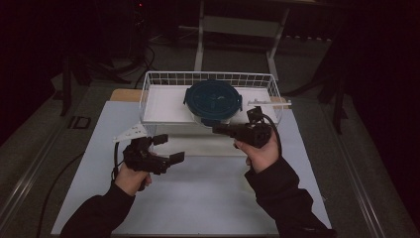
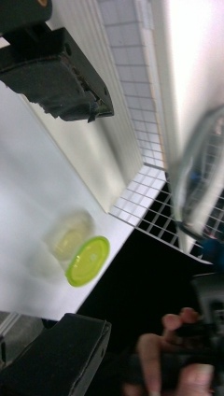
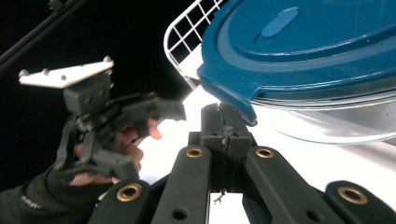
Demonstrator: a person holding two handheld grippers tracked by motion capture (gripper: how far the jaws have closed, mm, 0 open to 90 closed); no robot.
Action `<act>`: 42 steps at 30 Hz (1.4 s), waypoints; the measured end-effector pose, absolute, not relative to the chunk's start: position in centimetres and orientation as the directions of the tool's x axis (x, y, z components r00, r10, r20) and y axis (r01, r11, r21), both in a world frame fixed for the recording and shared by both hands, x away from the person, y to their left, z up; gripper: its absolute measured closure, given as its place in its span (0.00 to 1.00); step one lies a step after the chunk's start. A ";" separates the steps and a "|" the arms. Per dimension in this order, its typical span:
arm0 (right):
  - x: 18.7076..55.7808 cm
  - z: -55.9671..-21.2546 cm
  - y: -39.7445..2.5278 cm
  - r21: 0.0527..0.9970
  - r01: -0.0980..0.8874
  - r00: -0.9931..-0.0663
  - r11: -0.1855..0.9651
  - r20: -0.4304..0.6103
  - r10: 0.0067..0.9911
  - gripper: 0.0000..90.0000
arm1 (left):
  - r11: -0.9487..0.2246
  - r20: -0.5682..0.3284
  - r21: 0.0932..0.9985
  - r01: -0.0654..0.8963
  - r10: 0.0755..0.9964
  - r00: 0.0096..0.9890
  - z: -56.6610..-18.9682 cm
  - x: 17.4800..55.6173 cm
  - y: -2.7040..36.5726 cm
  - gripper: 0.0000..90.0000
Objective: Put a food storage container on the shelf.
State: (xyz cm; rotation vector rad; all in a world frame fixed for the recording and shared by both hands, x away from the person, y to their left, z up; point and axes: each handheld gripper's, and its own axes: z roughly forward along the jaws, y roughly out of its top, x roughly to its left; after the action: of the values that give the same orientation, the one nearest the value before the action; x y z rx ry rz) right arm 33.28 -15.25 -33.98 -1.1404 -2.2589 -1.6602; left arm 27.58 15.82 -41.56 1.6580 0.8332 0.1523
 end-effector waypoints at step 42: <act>31.9 -36.0 -17.7 0.830 0.544 -0.738 0.123 0.404 0.540 0.39 | -0.122 -0.267 0.904 0.410 0.589 0.763 -48.4 23.0 16.0 0.01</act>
State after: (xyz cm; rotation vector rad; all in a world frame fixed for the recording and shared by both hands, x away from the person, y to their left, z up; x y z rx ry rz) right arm 31.89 -17.69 -36.03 -1.1357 -2.3515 -1.7405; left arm 22.96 16.01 -48.42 1.7472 0.7861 0.1831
